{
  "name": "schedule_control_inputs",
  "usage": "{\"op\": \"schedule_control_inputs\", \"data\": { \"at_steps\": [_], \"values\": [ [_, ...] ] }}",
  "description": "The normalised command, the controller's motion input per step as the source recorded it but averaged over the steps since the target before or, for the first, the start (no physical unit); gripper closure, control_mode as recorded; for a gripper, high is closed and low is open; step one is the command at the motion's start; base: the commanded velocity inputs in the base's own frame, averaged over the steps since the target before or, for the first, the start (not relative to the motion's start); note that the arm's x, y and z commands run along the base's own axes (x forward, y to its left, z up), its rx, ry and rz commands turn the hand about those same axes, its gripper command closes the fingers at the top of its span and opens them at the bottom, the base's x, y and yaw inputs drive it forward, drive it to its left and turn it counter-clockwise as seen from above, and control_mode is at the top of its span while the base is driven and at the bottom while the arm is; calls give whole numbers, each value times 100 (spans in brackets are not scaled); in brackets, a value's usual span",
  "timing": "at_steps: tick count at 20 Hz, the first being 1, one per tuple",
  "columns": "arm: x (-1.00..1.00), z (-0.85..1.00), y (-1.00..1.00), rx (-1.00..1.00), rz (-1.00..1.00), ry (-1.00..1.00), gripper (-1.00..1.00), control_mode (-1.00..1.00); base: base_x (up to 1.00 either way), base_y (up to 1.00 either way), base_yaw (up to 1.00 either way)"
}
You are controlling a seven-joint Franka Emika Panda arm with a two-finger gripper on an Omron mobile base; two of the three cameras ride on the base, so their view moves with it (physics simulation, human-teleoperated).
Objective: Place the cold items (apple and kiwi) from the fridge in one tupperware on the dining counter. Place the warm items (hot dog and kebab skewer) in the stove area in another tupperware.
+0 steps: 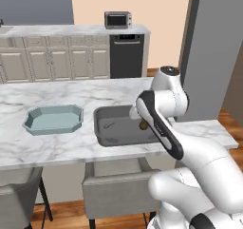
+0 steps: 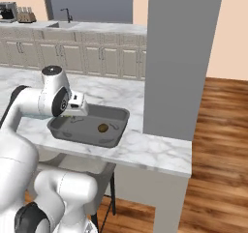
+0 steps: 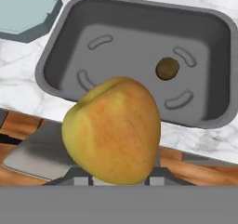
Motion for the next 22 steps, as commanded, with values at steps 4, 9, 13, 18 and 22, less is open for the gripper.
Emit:
{"op": "schedule_control_inputs", "data": {
  "at_steps": [4,9,13,18,22],
  "values": [
    [45,-56,3,0,0,2,100,-100,0,0,0],
    [43,-49,4,0,0,2,100,-100,0,0,0],
    [42,-46,5,0,0,3,100,-100,0,0,0],
    [39,-40,6,0,0,0,100,-100,0,0,0],
    [31,-36,4,0,0,0,100,-100,0,0,0]
  ]
}}
